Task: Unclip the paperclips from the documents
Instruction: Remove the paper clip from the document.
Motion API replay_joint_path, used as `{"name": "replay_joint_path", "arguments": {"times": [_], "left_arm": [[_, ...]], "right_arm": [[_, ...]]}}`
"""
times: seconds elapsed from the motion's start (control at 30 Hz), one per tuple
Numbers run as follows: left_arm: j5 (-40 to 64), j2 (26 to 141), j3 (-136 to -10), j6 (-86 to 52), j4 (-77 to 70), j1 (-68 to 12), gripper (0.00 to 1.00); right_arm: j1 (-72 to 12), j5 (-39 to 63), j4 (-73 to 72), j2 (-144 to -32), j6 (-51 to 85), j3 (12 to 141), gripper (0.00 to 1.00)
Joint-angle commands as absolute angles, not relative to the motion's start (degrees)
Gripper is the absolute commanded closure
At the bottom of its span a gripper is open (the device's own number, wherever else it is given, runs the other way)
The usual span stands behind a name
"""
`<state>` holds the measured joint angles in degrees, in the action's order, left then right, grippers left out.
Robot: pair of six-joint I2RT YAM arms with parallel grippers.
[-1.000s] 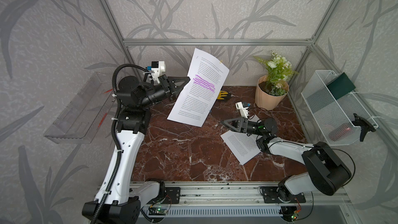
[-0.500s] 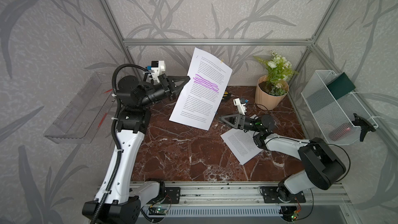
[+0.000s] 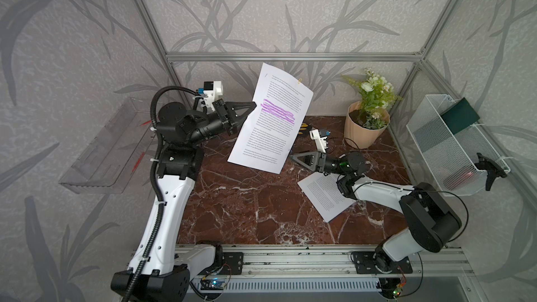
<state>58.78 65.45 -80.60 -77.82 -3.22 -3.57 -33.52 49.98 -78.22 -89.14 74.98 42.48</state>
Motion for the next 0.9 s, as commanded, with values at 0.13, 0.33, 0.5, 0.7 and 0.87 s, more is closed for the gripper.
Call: {"name": "replay_joint_path", "arguments": {"times": [0.13,0.33,0.5,0.7,0.87], "left_arm": [[60.71,64.87,-81.9,-80.2,-6.5,-3.45,1.0],[60.07,64.42,-81.18,-81.37,-7.67,-3.54,1.0],[59.76,64.28,-80.27,-82.25,-8.87,-3.85,1.0],[59.94,64.19,-79.87,-82.43,-8.96,-3.88,1.0],[60.22,64.09,-79.8,-82.38,-8.89,-3.89,1.0]], "right_arm": [[-33.89,48.83,-80.62,-90.84,72.21,42.21,0.29],[-33.92,48.33,-80.51,-92.61,71.89,45.27,0.28],[-33.92,48.33,-80.55,-93.28,71.98,46.76,0.31],[-33.73,47.64,-80.51,-92.92,72.16,46.99,0.37],[-33.48,47.2,-80.51,-91.96,72.76,47.55,0.44]]}}
